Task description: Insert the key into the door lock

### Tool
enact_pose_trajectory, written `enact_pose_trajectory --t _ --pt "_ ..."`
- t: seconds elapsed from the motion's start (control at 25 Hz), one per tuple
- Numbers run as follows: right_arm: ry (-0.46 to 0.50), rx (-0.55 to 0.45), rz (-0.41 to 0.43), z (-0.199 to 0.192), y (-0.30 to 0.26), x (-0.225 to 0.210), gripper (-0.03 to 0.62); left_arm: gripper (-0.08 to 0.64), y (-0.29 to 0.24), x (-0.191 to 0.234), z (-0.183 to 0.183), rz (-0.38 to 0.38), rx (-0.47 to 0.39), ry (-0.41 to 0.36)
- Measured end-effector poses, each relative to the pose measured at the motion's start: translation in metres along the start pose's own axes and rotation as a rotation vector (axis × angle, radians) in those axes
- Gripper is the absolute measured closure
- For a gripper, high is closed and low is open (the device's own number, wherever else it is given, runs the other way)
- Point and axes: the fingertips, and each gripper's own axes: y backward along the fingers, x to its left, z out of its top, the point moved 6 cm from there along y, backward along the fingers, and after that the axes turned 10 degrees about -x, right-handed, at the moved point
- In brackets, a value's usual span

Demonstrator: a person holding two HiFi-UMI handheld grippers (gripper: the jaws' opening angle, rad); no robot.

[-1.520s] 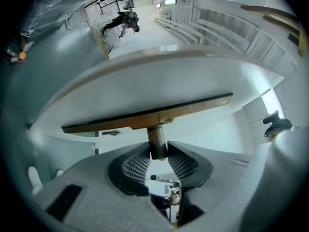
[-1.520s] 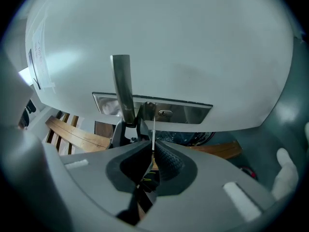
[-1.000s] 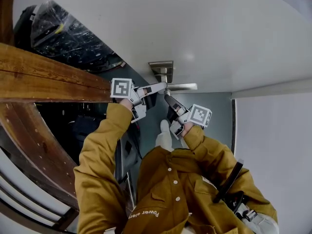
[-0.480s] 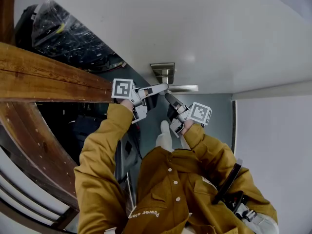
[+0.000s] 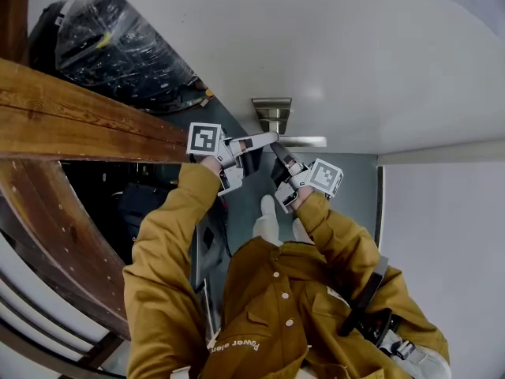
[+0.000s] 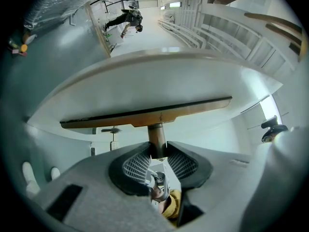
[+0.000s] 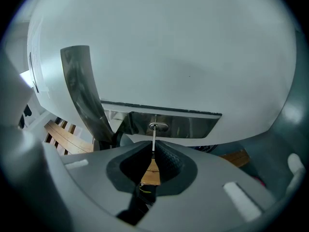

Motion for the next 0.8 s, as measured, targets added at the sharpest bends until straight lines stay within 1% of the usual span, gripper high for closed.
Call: enact_pose_trajectory --t 0.12,0.28,0.36,0.48,0.56,0.68,0.72,0.8 --pt "0.006 -0.010 0.007 0.000 -0.001 -0.002 0.563 0.451 0.001 0.002 0.000 0.002 0.004 -0.001" --pt "-0.010 -0.059 0.014 -0.001 -0.001 -0.007 0.561 0.451 0.001 0.004 0.002 -0.002 0.009 -0.008" --pt "-0.017 -0.067 0.015 -0.001 0.000 -0.010 0.561 0.451 0.001 0.005 0.003 -0.003 0.010 -0.013" --pt "-0.052 -0.026 0.045 -0.003 -0.001 -0.010 0.551 0.448 0.001 0.004 0.003 -0.015 0.010 -0.022" --pt "-0.062 0.018 0.063 -0.010 0.001 -0.009 0.466 0.444 0.002 0.003 0.002 -0.023 0.004 -0.033" --pt "-0.040 0.064 0.067 -0.019 0.011 -0.006 0.462 0.441 0.003 0.000 0.000 -0.023 -0.021 -0.051" --pt "-0.031 0.083 0.069 -0.022 0.015 -0.005 0.476 0.431 0.004 -0.002 -0.002 -0.023 -0.034 -0.053" --pt "-0.018 0.119 0.067 -0.028 0.024 0.000 0.482 0.417 0.008 -0.006 -0.006 -0.022 -0.065 -0.057"
